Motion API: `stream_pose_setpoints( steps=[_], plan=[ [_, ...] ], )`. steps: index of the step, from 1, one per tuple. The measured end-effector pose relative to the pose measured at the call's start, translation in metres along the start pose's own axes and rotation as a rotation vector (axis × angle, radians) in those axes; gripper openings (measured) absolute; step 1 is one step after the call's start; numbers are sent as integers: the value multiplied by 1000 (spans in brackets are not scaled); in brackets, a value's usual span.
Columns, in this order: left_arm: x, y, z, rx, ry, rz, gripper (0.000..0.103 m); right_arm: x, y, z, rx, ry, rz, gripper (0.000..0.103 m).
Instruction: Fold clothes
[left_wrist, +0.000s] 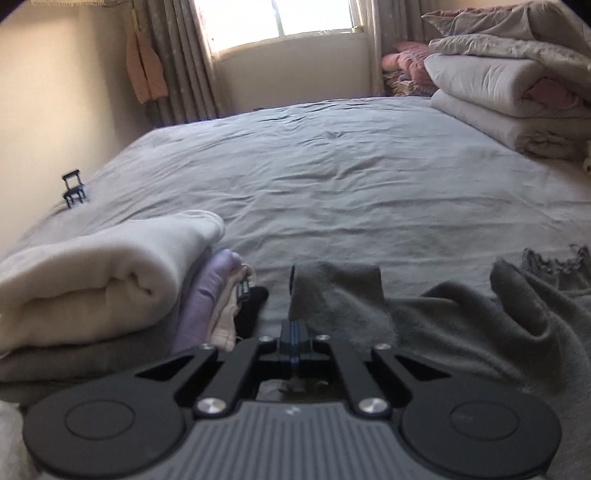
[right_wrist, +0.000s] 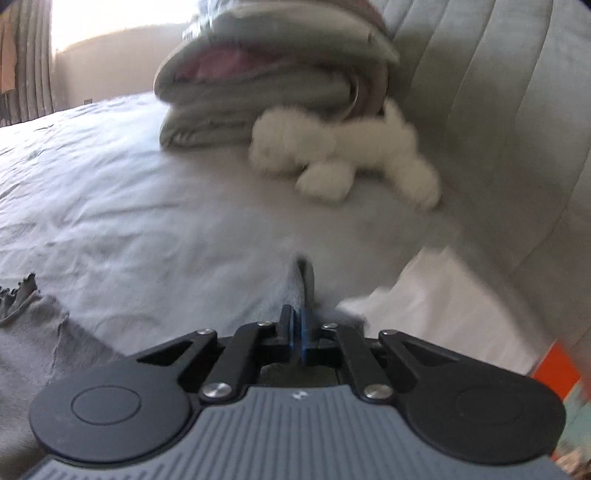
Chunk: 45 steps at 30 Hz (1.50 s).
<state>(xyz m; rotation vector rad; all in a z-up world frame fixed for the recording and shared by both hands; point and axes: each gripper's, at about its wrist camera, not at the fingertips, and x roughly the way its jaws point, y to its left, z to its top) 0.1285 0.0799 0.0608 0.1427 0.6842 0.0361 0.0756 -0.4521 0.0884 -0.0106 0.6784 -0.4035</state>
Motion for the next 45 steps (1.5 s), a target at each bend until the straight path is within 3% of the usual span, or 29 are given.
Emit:
stream_pose_setpoints(
  steps=[1,2,3,5,6,8,10,12,14,17,20,24,26,28,31,35,38,40,43,45],
  plan=[
    [-2,-1,1,0,-8,-31,3,-3,-3,0,2,-6,-3,3],
    [-5,-2,2,-1,-17,-61,13,-3,-5,-3,9,9,-3,3],
    [-7,-4,3,-1,-25,-92,43,-3,-7,-6,16,27,-3,3],
    [-7,-15,0,53,-33,-101,85,3,-9,-13,8,69,-9,3],
    [-5,-22,-3,93,-35,-93,87,9,-7,-17,-13,92,-15,3],
    [-1,-38,-9,172,-35,-73,87,18,-5,-24,-53,126,-30,3],
    [10,-51,-18,242,-18,-53,68,22,-3,-28,-79,131,-37,3],
    [19,-57,-23,303,-8,-29,6,18,-4,-29,-82,123,-28,3],
    [20,-47,-18,263,-8,2,7,14,-7,-28,-70,107,-12,3],
    [1,-15,-1,58,-42,-17,7,8,-11,-27,-50,99,6,3],
    [-23,10,11,-54,-105,28,7,7,-9,-26,-66,105,20,3],
    [-44,28,18,-85,-132,151,6,4,-9,-25,-65,99,35,3],
    [-44,28,15,-50,-100,158,6,3,-10,-25,-63,103,36,3],
    [-39,22,13,-5,-63,135,6,8,-8,-29,-82,138,32,3],
    [-47,14,20,-15,-82,54,6,26,1,-38,-179,271,68,3],
    [-60,1,27,-1,-123,-14,9,21,3,-34,-226,253,43,7],
    [-60,-6,28,7,-100,-46,10,13,4,-31,-220,236,43,8],
    [-58,-5,29,-28,-75,-76,10,0,3,-29,-224,198,-21,8],
    [-61,-6,23,-50,-61,-124,10,-35,0,-28,-190,114,-79,20],
    [-70,-6,14,-26,-57,-147,12,-63,-4,-30,-141,60,-91,46]
  ],
)
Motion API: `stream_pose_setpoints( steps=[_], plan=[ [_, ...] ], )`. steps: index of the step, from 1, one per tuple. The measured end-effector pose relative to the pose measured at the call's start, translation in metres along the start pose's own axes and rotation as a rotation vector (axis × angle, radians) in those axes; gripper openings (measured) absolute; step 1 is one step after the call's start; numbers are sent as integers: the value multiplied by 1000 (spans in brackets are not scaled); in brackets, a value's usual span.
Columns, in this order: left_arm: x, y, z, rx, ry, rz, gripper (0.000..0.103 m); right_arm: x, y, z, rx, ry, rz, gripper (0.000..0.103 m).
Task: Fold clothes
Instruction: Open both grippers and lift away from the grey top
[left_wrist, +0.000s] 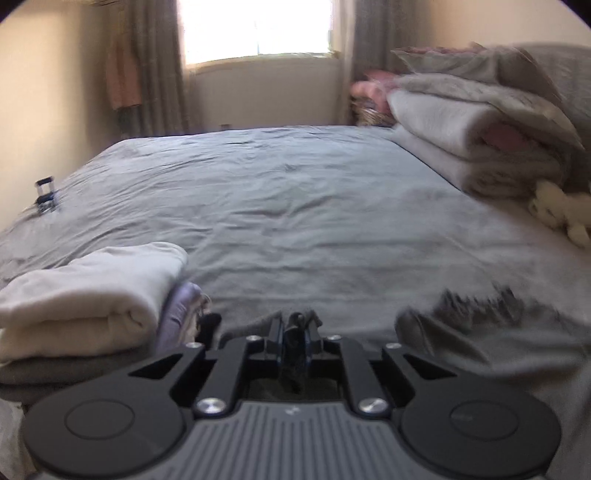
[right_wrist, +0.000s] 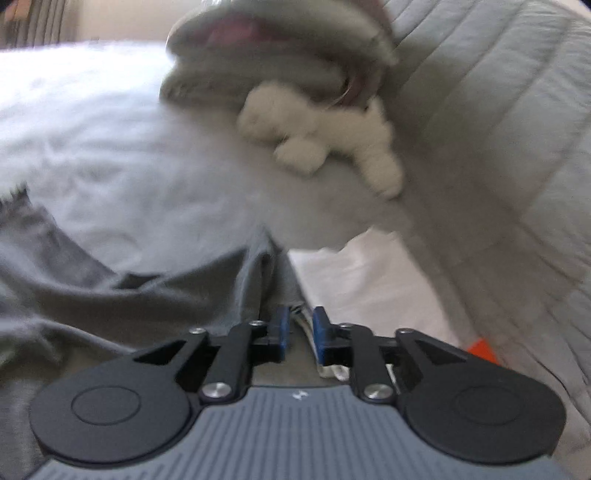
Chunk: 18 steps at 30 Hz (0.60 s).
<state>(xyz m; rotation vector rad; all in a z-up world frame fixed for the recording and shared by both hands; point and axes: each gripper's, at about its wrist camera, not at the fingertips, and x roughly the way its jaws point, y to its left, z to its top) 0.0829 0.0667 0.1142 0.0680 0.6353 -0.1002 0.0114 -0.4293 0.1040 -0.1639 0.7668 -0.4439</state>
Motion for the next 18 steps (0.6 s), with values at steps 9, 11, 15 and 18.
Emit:
stream_pose_setpoints(
  steps=[9,11,15,18],
  plan=[
    [-39,28,-20,29,-58,-107,41,-112,-4,-31,179,22,18,75],
    [-40,36,-22,22,-56,-123,41,-126,1,-27,181,16,18,75],
    [-45,47,-24,-14,-56,-129,46,-139,9,-17,181,9,-3,75],
    [-58,47,-28,-7,-71,-132,48,-150,14,-12,167,6,-11,75]
  ],
)
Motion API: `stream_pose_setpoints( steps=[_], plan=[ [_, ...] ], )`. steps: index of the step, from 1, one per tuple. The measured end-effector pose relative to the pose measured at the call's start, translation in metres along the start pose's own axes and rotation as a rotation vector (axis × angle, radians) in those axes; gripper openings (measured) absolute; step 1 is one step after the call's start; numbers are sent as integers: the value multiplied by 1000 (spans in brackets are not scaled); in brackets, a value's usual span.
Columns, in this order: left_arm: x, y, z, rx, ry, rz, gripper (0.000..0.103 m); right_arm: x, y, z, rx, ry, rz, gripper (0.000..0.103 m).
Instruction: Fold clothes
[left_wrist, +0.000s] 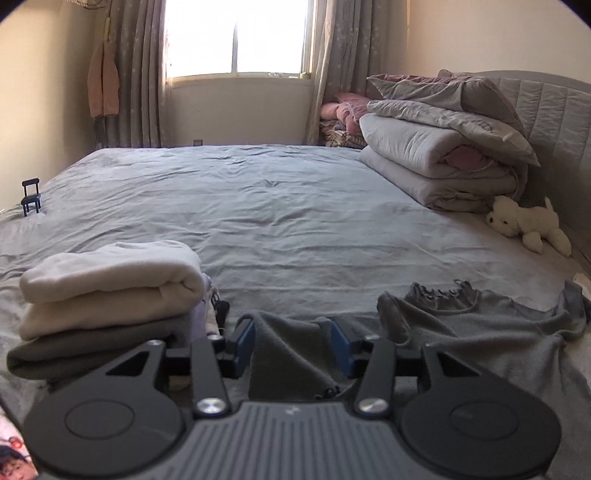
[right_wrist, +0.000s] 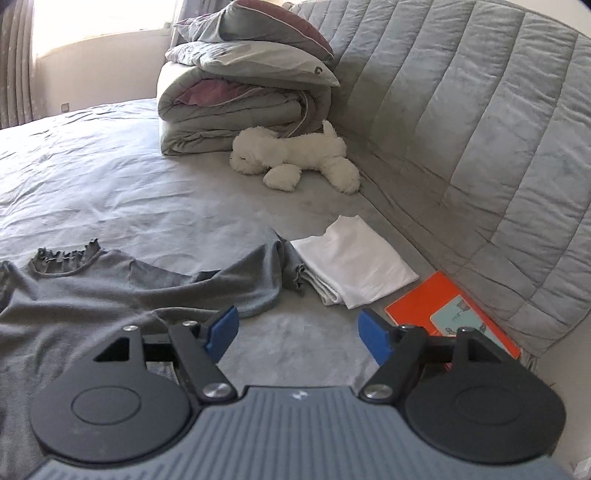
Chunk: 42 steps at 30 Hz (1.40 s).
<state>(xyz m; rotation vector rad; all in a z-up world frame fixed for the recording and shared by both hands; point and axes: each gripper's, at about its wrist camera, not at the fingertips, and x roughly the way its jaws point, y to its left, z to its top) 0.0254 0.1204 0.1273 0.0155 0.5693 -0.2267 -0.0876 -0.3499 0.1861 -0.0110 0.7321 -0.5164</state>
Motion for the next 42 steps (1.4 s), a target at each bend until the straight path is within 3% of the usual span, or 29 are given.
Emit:
stream_pose_setpoints(
  steps=[7,13,18,24,27,36,39,42],
  plan=[
    [-35,-5,-29,-6,-40,-41,53,-33,-1,-4,1,-47,45,75],
    [-45,9,-42,-41,-18,9,53,-44,-13,-8,41,-55,117,75],
    [-53,11,-45,-88,-22,-10,54,-42,-15,-4,63,-62,147,75],
    [-52,-20,-68,-153,59,-146,52,-15,7,-35,-24,10,216,75],
    [-40,-37,-79,-164,107,-178,44,0,16,-59,-55,48,243,75],
    [-27,-58,-99,-43,162,-167,43,12,17,-94,6,128,273,75],
    [-21,-60,-104,-68,168,-123,43,12,26,-102,-3,147,298,75],
    [-22,-65,-110,-84,171,-130,43,13,35,-115,2,173,312,75]
  ],
)
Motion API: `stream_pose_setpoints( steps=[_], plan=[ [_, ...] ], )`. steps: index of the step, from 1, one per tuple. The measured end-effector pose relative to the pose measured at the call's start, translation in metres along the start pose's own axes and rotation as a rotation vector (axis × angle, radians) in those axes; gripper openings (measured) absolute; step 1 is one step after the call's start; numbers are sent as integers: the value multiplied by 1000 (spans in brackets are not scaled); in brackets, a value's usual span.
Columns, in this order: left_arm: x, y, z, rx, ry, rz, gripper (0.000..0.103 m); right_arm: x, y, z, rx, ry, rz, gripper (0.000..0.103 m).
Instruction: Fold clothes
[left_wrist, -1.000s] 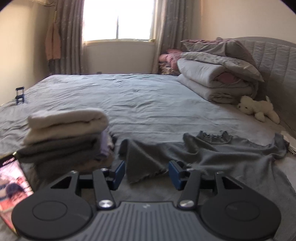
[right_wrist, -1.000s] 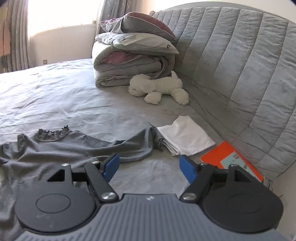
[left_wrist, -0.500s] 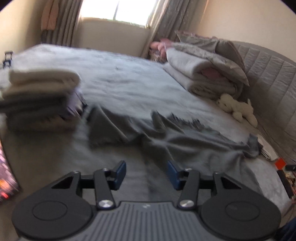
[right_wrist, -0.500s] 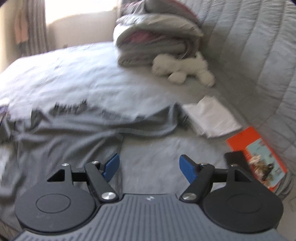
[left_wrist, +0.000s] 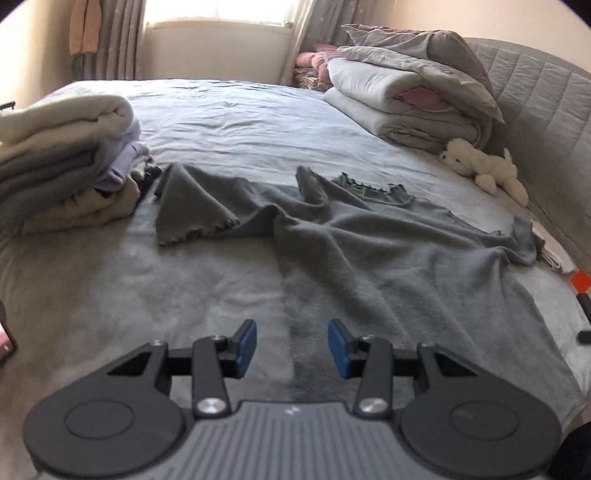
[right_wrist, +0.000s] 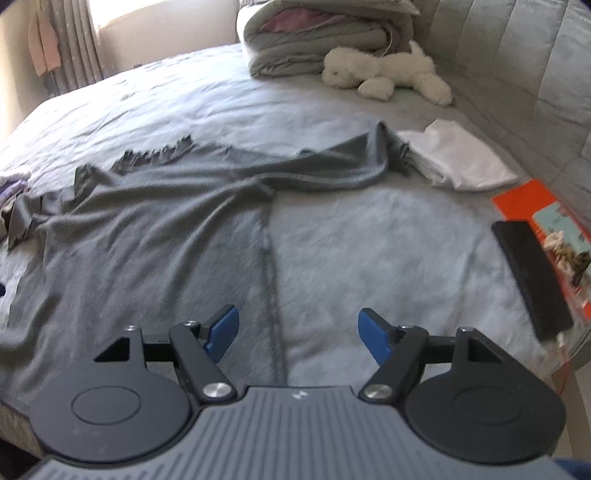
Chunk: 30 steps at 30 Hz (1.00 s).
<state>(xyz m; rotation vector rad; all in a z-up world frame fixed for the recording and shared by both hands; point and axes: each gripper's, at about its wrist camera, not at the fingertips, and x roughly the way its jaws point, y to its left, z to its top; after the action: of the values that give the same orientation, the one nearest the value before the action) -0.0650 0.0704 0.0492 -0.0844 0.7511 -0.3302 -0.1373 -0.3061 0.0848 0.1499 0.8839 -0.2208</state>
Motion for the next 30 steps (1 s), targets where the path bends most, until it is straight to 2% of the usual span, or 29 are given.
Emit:
stream_pose_setpoints(
  steps=[1,2,3,5,6,7,8,9,10,11,15,18,20,22,23,24,26,27,28,30],
  plan=[
    [2,-3,-4,3,11,4,42,4,2,-5,8,10,12,74],
    [5,-6,-9,6,35,18,34,8,3,-10,16,22,18,72],
    [8,-9,-15,9,59,32,20,14,3,-16,20,38,16,69],
    [14,-13,-23,15,83,80,12,27,5,-28,24,70,-8,58],
    [14,-13,-23,9,76,91,8,32,5,-34,24,77,-23,57],
    [14,-13,-23,-2,72,95,6,33,6,-38,18,61,-25,56],
    [13,-11,-22,-23,73,87,4,31,6,-39,13,48,-23,50],
    [12,-9,-22,-41,78,77,3,29,5,-41,7,38,-21,41],
    [10,-7,-21,-51,85,69,3,27,5,-40,10,36,-13,15],
    [6,-6,-21,-60,92,58,3,25,4,-39,14,36,-4,5],
    [-19,-1,-18,-78,118,-5,2,9,-2,-32,34,5,32,5],
    [-33,8,-22,-47,141,-4,3,-3,-7,-29,39,-8,73,5],
    [-31,14,-23,-2,157,-8,3,3,-11,-35,45,24,74,5],
    [-25,23,-22,-18,155,20,6,10,-14,-43,57,38,72,6],
    [-23,29,-21,-59,155,9,15,13,-16,-47,66,31,71,7],
    [-22,34,-21,-103,163,-14,30,13,-19,-49,95,17,77,7],
    [-24,34,-22,-130,163,-49,49,7,-23,-47,132,-13,93,32],
    [-25,31,-23,-128,159,-63,52,2,-23,-46,123,-31,90,43],
    [-27,26,-24,-116,159,-78,54,-3,-22,-46,111,-51,86,61],
    [-23,5,-31,-42,188,-98,58,-6,-20,-51,78,-51,82,64]
  ],
)
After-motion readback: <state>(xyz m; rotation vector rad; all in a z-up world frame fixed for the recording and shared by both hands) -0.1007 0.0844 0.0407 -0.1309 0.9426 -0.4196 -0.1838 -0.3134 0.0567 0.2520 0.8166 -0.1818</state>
